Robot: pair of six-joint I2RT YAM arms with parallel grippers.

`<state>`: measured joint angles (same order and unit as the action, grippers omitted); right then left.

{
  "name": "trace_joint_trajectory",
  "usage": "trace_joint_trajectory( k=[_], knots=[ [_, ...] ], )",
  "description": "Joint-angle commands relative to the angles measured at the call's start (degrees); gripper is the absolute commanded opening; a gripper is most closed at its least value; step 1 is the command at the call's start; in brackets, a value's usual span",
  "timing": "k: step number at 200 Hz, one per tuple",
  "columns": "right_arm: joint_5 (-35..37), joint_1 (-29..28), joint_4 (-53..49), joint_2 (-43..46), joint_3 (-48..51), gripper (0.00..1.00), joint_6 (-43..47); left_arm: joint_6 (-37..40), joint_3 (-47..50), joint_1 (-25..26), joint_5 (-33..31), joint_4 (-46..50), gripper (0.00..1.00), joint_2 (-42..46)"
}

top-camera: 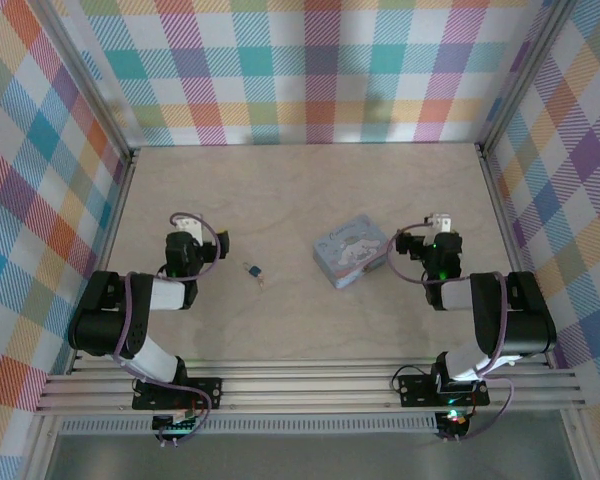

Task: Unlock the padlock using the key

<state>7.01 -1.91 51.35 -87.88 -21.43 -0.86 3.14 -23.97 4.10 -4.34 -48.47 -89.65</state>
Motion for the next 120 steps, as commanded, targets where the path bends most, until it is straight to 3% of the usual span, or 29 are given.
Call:
trace_joint_trajectory(
  k=[1,120],
  knots=[
    [-3.0,1.1,-2.5,0.0,-1.3,1.0,-1.1,-1.2,-0.5,-0.8,1.8,2.7,1.0,-0.1],
    [-3.2,1.0,-2.8,-0.2,-1.6,1.0,-0.9,-1.3,-0.4,-0.8,1.7,2.5,1.0,-0.1]
  ],
)
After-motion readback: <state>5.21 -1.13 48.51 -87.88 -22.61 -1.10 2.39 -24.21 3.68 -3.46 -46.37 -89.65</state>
